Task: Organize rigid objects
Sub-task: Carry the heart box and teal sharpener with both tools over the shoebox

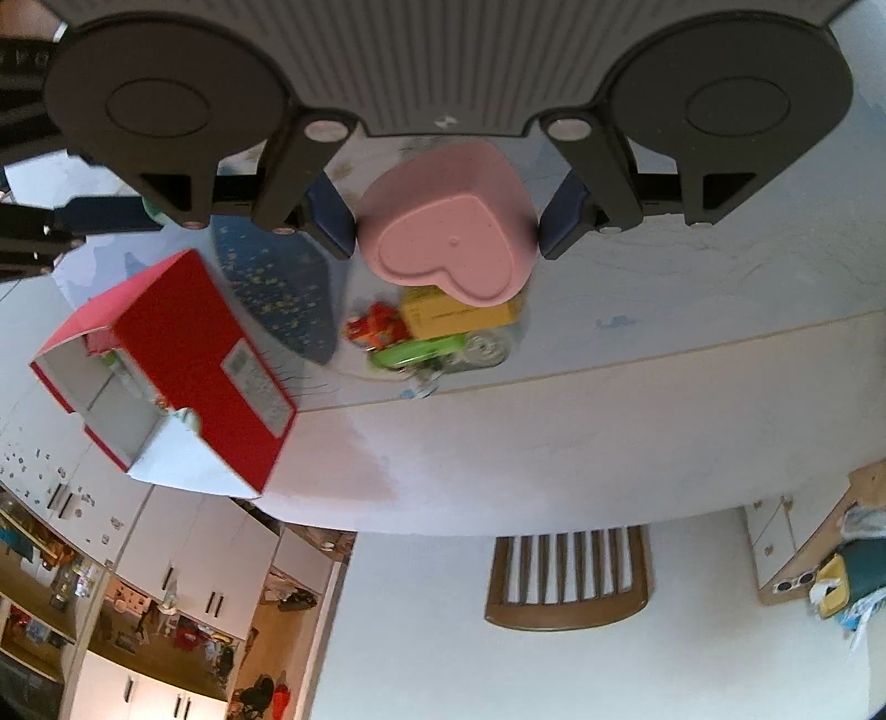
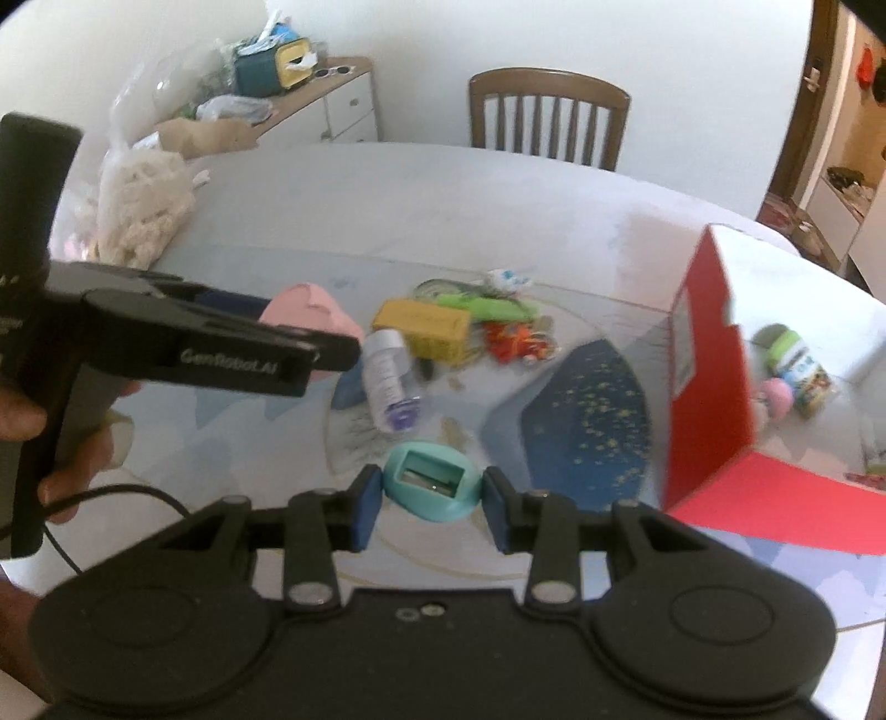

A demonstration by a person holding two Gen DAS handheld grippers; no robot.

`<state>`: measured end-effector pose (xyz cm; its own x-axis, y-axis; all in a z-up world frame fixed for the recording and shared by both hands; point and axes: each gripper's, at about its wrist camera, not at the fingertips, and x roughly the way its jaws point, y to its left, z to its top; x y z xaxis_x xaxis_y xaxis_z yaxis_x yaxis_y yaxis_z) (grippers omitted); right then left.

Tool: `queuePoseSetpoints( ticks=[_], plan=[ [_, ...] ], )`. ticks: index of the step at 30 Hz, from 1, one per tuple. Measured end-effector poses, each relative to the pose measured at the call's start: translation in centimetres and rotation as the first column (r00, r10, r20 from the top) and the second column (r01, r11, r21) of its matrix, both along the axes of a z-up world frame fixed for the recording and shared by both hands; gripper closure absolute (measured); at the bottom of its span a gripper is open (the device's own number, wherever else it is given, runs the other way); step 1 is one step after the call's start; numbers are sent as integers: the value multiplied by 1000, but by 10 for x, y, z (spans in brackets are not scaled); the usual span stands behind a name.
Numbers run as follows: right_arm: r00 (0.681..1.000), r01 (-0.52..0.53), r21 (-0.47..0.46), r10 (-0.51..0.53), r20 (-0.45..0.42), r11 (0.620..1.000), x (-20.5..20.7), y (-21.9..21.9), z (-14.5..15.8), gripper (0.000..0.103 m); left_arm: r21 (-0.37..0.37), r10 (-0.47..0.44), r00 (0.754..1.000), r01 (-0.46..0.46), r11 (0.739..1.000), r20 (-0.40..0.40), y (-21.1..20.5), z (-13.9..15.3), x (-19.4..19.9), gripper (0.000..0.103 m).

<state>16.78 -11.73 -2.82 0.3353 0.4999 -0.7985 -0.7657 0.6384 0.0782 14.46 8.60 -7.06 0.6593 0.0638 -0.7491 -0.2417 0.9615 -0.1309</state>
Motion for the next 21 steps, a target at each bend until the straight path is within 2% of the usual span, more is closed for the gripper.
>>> queuePoseSetpoints(
  ticks=[11, 21],
  plan=[
    [997, 74, 57, -75, 24, 996, 50, -61, 28, 65, 26, -55, 998, 54, 998, 23, -64, 41, 38, 30],
    [993, 106, 78, -109, 39, 991, 94, -116, 37, 65, 19, -85, 996, 84, 996, 37, -118, 57, 78, 30]
  ],
)
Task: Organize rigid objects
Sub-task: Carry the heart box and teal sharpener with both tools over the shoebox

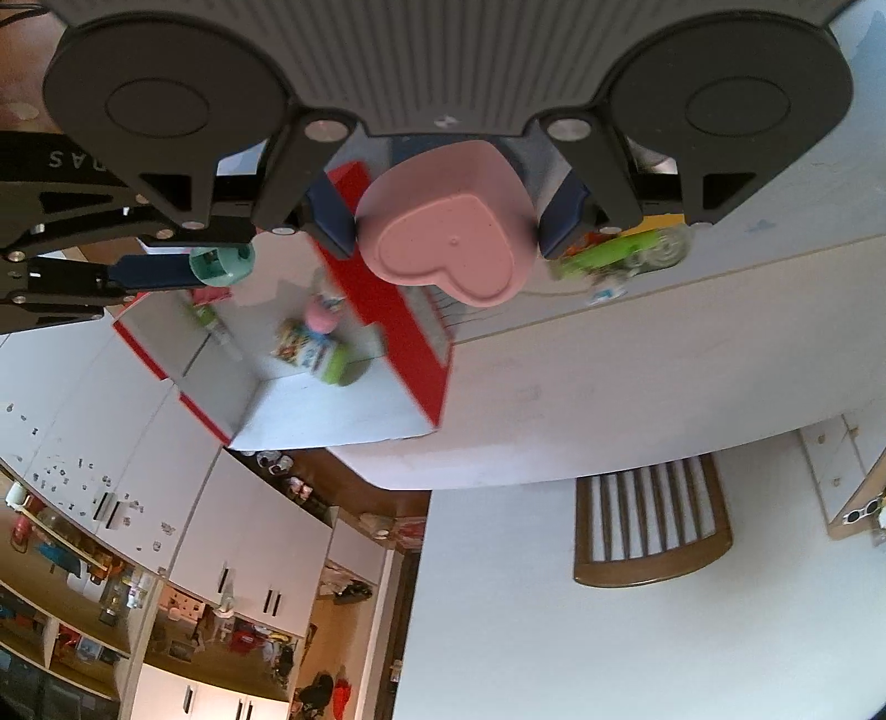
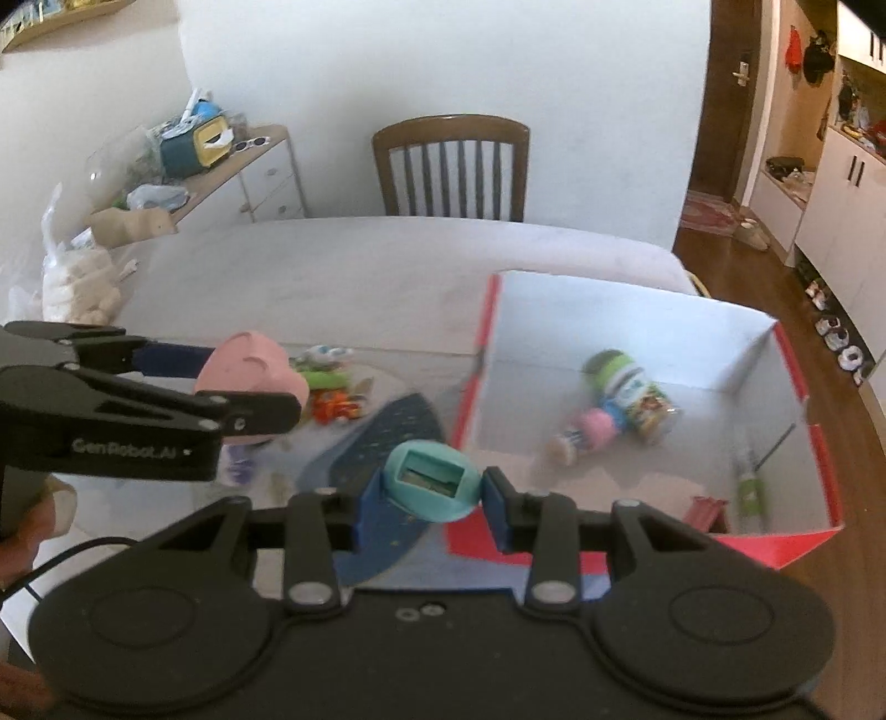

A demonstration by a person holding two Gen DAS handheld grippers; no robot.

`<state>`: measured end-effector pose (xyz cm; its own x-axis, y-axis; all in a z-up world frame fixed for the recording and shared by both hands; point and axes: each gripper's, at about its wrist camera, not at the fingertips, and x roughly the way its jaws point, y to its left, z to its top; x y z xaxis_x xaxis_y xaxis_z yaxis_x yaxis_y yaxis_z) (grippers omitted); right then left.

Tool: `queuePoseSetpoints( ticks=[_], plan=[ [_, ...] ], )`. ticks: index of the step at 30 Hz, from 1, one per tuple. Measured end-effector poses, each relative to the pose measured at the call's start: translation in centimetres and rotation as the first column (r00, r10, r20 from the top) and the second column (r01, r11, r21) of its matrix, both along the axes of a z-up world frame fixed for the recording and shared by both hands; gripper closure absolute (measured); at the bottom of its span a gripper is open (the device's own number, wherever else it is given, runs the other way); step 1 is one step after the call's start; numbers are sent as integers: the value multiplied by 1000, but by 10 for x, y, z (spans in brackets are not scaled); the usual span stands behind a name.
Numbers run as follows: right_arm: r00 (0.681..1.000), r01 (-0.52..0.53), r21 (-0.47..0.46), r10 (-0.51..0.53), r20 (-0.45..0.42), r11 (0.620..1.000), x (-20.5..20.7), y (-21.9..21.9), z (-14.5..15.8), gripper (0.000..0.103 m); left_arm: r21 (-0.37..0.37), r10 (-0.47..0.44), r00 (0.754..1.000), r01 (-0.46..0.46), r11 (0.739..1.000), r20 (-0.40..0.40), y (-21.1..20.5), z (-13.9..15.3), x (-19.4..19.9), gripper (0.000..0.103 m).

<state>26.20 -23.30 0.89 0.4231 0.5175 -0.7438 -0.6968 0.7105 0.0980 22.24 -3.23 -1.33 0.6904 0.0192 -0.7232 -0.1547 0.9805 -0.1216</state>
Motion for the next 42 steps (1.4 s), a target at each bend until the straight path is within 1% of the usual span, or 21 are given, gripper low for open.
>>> queuePoseSetpoints(
  ticks=[10, 18, 23, 29, 34, 39, 42],
  plan=[
    [1000, 22, 3, -22, 15, 1000, 39, -43, 0, 65, 14, -16, 1000, 16, 1000, 2, -47, 5, 39, 30],
    [999, 35, -2, -35, 18, 999, 70, -71, -6, 65, 2, -24, 1000, 24, 1000, -16, -75, 2, 74, 30],
    [999, 51, -5, -51, 8, 999, 86, -88, -12, 65, 6, -41, 999, 41, 999, -29, -95, -3, 103, 30],
    [997, 76, -25, -76, -9, 997, 106, -107, -26, 65, 6, -64, 997, 65, 998, -46, -113, -10, 145, 30],
    [996, 82, -43, -83, -27, 996, 119, -116, -39, 65, 2, -97, 993, 97, 995, -67, -125, -22, 179, 30],
    [997, 66, -66, -68, -39, 996, 130, -112, -52, 65, 12, -136, 986, 138, 990, -99, -137, -34, 211, 30],
    [998, 48, -90, -52, -44, 995, 134, -106, -59, 65, -6, -149, 983, 149, 989, -110, -140, -42, 230, 30]
  ],
)
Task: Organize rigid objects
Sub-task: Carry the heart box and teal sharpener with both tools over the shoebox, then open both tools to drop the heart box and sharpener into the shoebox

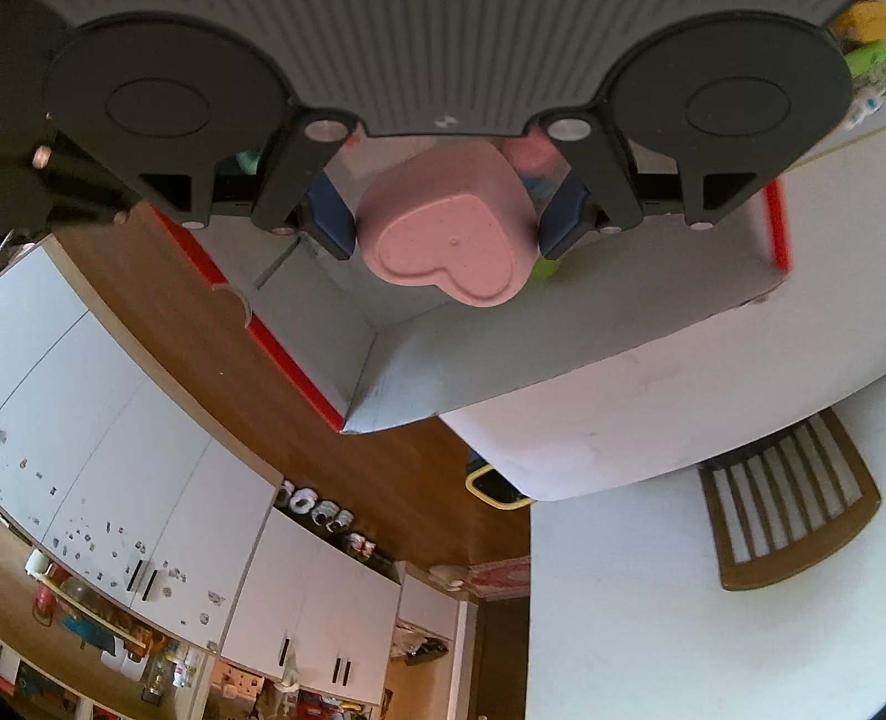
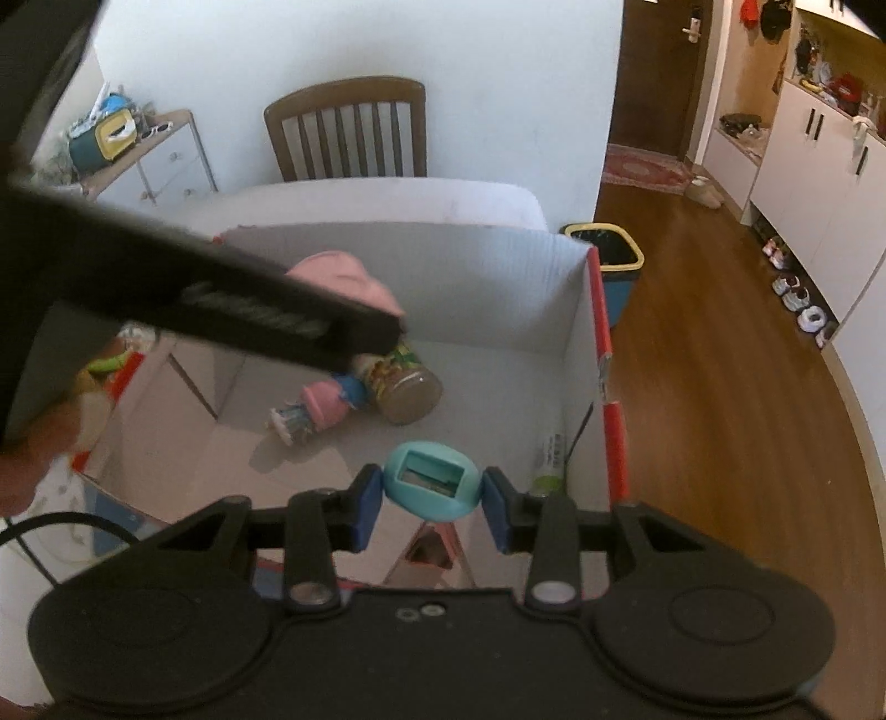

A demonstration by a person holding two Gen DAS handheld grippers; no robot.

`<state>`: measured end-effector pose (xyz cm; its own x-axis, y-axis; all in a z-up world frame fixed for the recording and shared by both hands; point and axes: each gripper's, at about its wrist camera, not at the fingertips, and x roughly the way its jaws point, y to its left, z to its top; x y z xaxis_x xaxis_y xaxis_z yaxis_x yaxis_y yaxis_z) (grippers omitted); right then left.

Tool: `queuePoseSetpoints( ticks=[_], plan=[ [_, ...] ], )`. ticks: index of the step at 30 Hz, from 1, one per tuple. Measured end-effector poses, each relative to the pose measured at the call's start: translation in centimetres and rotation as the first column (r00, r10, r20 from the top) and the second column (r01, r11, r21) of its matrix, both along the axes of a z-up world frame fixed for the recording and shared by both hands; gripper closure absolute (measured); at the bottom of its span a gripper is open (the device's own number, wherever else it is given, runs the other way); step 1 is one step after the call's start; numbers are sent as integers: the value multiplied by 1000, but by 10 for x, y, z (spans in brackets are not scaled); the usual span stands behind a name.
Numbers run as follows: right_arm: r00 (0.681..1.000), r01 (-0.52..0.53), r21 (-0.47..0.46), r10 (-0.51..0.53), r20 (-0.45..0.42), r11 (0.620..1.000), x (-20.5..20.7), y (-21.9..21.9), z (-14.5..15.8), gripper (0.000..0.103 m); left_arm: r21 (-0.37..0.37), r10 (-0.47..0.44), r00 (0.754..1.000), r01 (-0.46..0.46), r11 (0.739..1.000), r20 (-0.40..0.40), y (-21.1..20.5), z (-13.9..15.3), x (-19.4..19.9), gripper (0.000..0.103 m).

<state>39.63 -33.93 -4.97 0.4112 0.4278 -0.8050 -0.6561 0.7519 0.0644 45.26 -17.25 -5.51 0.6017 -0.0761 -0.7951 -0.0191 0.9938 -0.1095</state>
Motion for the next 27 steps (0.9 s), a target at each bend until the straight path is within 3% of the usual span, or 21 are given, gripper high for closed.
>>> queuePoseSetpoints(
  ticks=[12, 27],
  plan=[
    [998, -33, -66, 29, -58, 997, 21, 19, -24, 65, -50, -74, 994, 70, 996, -83, -13, -32, 55, 30],
    [995, -12, -108, 1, -101, 994, 36, 24, -39, 67, -54, -127, 975, 119, 991, -184, -18, -59, 75, 30]
  ],
)
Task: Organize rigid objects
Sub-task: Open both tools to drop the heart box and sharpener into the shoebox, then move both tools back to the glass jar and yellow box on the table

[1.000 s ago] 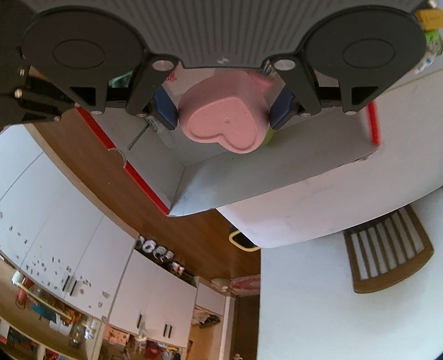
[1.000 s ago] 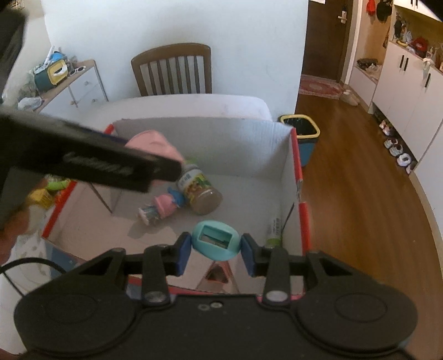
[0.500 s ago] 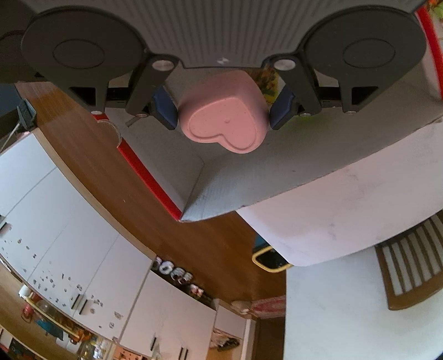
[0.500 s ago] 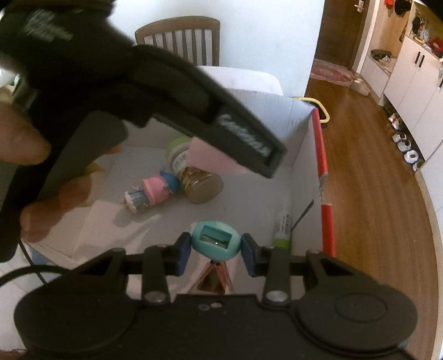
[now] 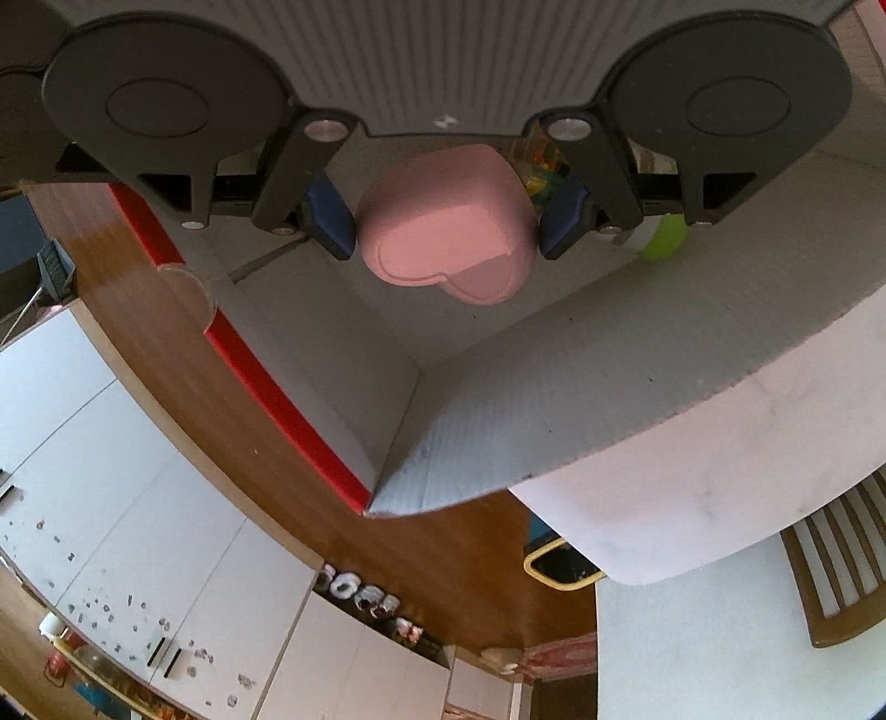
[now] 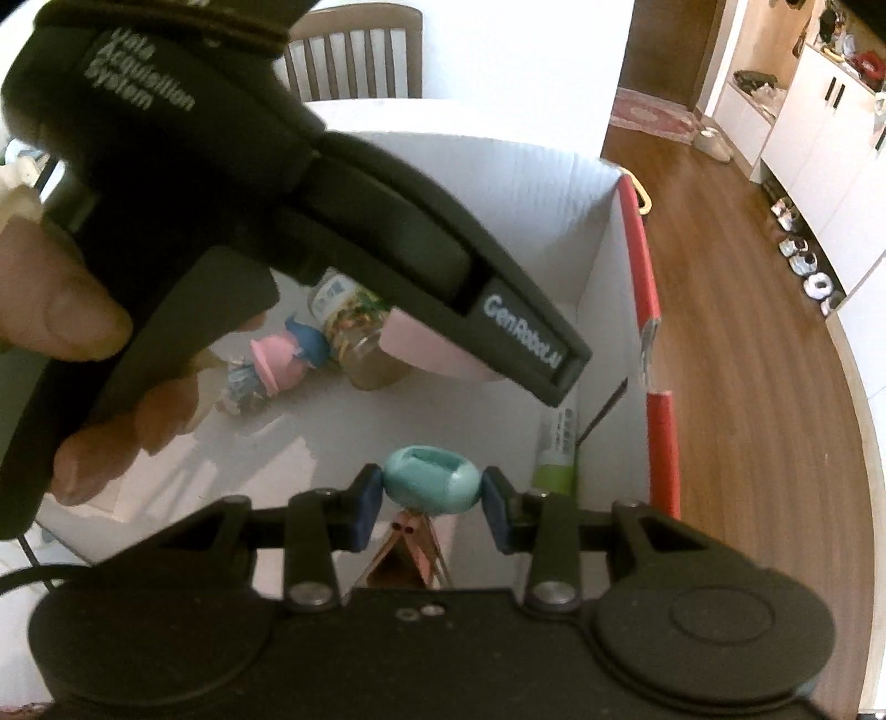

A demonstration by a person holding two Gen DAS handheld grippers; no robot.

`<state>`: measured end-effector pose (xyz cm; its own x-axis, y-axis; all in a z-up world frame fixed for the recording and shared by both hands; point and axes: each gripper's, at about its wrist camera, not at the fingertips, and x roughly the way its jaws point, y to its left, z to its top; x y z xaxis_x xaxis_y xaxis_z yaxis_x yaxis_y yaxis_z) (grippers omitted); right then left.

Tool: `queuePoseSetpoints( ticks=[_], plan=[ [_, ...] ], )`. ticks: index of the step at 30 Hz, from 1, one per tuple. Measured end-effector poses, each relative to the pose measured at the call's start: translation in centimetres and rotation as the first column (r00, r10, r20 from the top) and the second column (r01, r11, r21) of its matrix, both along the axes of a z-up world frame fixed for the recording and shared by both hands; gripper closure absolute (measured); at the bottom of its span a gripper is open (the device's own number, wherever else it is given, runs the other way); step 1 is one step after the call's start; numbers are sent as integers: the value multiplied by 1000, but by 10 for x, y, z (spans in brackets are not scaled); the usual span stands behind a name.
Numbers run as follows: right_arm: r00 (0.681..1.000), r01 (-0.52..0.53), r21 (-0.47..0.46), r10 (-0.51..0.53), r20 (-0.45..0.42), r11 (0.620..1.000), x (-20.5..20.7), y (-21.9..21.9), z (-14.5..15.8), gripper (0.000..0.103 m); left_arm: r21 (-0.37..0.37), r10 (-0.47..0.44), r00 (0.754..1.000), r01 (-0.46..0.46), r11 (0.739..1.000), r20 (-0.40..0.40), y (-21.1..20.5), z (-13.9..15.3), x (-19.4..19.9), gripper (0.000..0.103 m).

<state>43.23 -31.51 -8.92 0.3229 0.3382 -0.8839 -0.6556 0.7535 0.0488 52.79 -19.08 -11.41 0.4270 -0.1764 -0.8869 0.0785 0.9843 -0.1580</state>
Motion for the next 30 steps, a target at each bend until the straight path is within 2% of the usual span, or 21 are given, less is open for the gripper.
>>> queuePoseSetpoints(
  ticks=[7, 14, 30],
  plan=[
    [1000, 7, 3, -7, -14, 1000, 4, 3, -1, 63, 7, -14, 1000, 14, 1000, -24, -4, -4, 4, 31],
    [1000, 11, 21, -10, -25, 1000, 5, -1, 0, 61, 11, 0, 1000, 0, 1000, 0, -3, 3, -2, 31],
    [1000, 24, 55, -25, 8, 998, -3, -12, 10, 51, -37, 129, 987, -126, 991, 95, 31, 42, -49, 31]
  ],
)
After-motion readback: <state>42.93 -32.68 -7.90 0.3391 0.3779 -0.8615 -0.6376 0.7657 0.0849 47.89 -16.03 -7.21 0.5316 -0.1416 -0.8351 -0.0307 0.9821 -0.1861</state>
